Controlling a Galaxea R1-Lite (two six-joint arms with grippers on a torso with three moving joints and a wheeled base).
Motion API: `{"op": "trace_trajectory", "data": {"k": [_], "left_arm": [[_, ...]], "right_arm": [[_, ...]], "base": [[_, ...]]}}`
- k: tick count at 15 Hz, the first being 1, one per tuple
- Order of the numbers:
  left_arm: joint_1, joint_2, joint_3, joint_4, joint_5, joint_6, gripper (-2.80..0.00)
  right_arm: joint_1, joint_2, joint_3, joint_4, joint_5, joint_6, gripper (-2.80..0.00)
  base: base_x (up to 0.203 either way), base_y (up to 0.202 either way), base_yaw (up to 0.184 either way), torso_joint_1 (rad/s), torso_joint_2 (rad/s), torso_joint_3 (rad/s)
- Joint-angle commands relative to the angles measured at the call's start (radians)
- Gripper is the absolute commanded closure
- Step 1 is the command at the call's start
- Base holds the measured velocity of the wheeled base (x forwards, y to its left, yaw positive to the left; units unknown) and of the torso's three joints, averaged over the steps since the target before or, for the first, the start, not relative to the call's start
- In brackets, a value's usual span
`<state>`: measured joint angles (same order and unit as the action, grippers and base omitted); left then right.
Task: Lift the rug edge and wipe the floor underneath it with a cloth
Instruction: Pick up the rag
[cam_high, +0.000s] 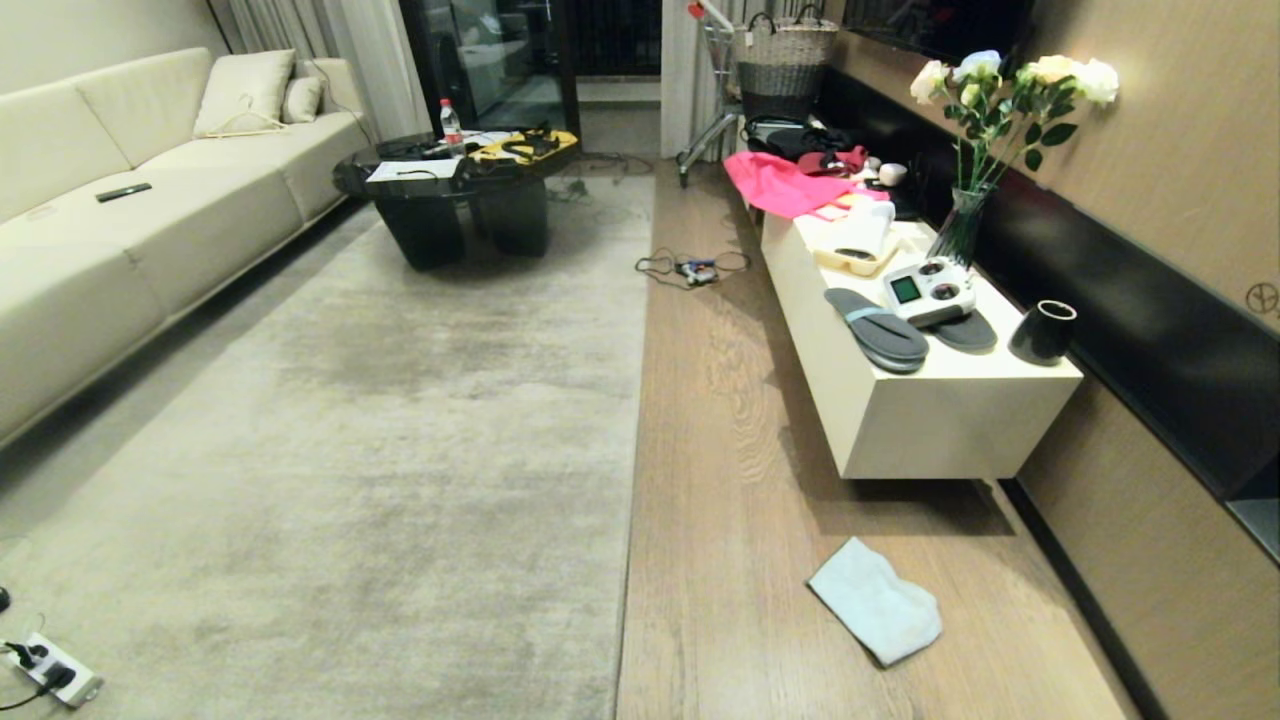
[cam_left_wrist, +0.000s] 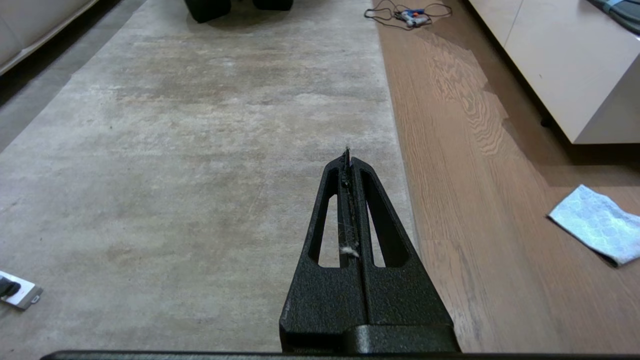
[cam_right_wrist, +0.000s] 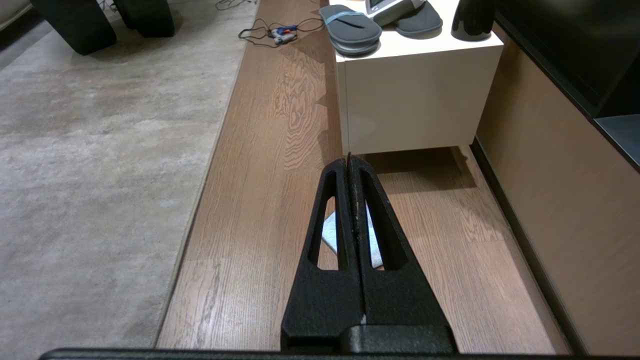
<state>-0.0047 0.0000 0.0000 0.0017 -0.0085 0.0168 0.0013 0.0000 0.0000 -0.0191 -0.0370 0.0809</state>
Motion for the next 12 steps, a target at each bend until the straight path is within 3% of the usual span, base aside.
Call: {"op": "trace_trajectory", "data": {"k": [1, 8, 12], "left_arm": [[0.0, 0.0, 0.0, 0.0, -0.001, -0.001, 0.0], [0.0, 0.0, 0.0, 0.0, 0.002, -0.012, 0.0], [0.0, 0.0, 0.0, 0.0, 0.001, -0.012, 0.0]], "right_arm": [[0.0, 0.0, 0.0, -0.001, -0.001, 0.0, 0.0], [0.0, 0.0, 0.0, -0.001, -0.001, 0.0, 0.0], [0.0, 0.0, 0.0, -0.001, 0.0, 0.0, 0.0]], "base": [[0.0, 0.0, 0.0, 0.0, 0.0, 0.0], [0.0, 0.0, 0.0, 0.0, 0.0, -0.004], [0.0, 0.0, 0.0, 0.0, 0.0, -0.148]]}}
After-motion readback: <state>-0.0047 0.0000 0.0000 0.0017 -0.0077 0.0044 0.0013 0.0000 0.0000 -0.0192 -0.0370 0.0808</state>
